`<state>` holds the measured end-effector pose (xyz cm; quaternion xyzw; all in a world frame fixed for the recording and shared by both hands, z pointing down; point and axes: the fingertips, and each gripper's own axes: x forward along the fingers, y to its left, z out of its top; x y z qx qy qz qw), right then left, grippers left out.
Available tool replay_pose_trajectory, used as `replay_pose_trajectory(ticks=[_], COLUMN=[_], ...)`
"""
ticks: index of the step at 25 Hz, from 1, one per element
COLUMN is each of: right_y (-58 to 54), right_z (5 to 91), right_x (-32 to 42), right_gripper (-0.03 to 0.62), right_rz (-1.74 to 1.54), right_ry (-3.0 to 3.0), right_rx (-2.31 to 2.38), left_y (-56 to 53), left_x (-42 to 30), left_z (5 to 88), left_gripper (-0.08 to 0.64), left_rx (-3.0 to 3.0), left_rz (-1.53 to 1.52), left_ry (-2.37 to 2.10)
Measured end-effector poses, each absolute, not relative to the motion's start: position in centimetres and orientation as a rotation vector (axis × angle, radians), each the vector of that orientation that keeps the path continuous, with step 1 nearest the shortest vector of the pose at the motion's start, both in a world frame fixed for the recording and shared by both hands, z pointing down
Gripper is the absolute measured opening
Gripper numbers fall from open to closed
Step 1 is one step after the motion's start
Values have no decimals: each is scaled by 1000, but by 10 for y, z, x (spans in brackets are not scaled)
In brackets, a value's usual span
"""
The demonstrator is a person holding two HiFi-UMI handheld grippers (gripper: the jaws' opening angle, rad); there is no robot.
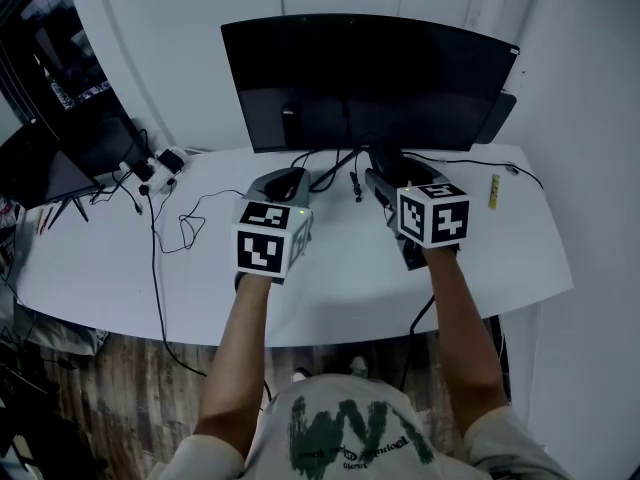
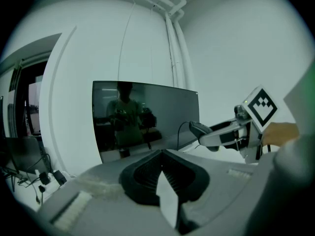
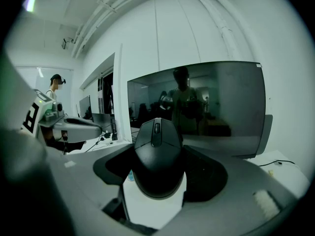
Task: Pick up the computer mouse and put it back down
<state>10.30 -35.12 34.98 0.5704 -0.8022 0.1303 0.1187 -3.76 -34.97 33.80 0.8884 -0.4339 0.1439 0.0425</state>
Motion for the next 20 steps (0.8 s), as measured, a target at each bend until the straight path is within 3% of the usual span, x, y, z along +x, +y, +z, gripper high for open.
replay_pose_trajectory(ticks=[20], right_y=[-338], right_z=[398], right_x=[158], right_gripper=[310], right_rz=[491], right_ry=[-2227], right_rx=[1722], left_y=[-336], left_x=[27], left_z=[388], left_gripper=[2], left_rx=[2715], left_rz=[512], left_ry=[-1139])
